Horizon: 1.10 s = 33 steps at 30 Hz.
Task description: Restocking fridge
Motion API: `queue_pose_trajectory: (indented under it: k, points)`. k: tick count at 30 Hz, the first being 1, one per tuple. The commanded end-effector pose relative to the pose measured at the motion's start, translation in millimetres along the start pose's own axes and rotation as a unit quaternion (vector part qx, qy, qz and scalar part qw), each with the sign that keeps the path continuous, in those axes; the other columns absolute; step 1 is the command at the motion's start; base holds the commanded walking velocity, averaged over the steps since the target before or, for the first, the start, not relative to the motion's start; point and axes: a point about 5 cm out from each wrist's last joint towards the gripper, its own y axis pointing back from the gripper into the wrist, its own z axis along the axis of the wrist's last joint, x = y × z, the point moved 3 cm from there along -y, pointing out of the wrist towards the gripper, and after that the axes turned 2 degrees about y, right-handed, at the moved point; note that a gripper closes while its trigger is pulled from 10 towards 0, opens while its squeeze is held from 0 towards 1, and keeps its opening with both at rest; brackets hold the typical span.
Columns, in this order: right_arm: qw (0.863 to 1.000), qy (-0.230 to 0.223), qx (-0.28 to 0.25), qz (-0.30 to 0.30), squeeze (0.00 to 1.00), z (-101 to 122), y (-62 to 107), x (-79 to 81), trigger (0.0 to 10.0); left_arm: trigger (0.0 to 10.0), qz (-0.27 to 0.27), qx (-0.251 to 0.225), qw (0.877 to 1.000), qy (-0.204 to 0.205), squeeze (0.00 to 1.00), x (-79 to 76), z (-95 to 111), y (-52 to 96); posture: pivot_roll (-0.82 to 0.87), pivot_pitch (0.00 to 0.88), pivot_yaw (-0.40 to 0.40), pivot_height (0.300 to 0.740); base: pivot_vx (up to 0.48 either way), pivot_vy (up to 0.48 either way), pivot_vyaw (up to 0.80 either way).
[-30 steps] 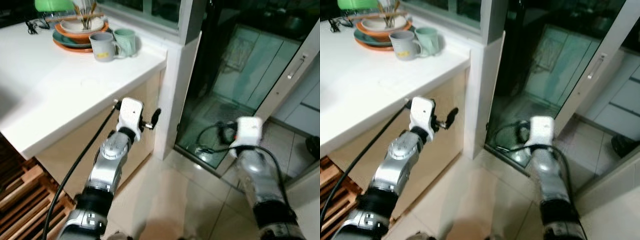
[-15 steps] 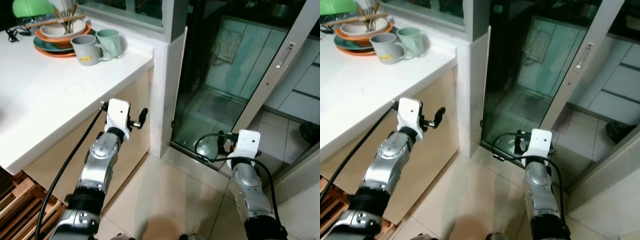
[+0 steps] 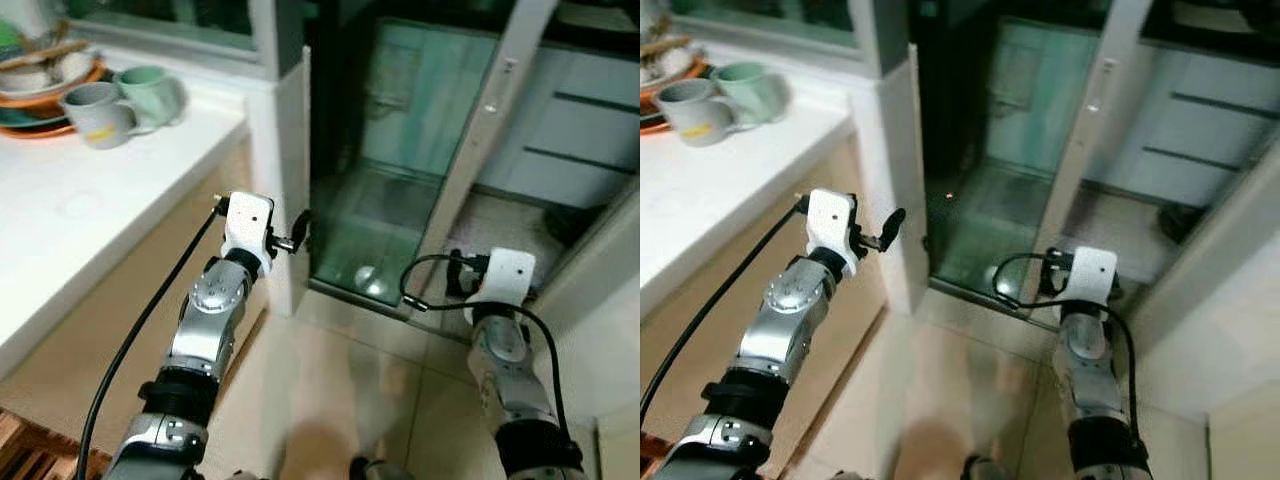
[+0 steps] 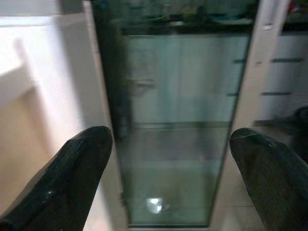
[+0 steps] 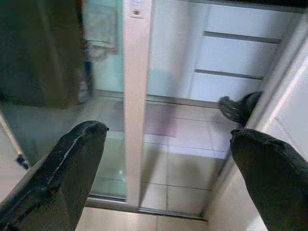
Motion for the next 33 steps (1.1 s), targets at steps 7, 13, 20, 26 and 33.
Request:
queue_pose_trajectory:
  k: [7,13,20,26,33]
  points:
    - [1.000,0.000,-0.002,0.027,0.00,-2,3.9,11.9,10.0,10.0,0.004,-0.005,1.000,-0.002,0.00,0.8,1,-4.2,-0.04,0.000,0.015,0.740,0.000,0.000,-0.79]
    - [0.999,0.001,0.016,0.037,0.00,-10,4.6,14.3,10.0,10.0,0.003,-0.005,1.000,-0.011,0.00,0.9,1,-5.7,-0.05,0.000,0.022,0.740,0.000,0.000,-0.78]
    - [0.998,0.004,0.004,0.059,0.00,-2,-1.7,21.0,10.0,10.0,0.003,-0.013,1.000,-0.002,0.00,-2.0,4,-8.8,-0.04,0.000,-0.004,0.740,0.000,0.000,-0.33]
    - [0.998,0.004,0.003,0.060,0.00,2,-6.5,21.7,10.0,10.0,0.002,-0.013,1.000,0.019,0.00,-1.6,2,-7.6,-0.03,0.000,-0.016,0.740,0.000,0.000,0.00]
    - [0.997,0.001,0.000,0.075,0.00,9,-14.3,26.5,10.0,10.0,0.008,-0.022,0.999,0.027,0.00,0.6,6,-9.4,-0.01,0.000,-0.033,0.740,-0.077,0.000,0.00]
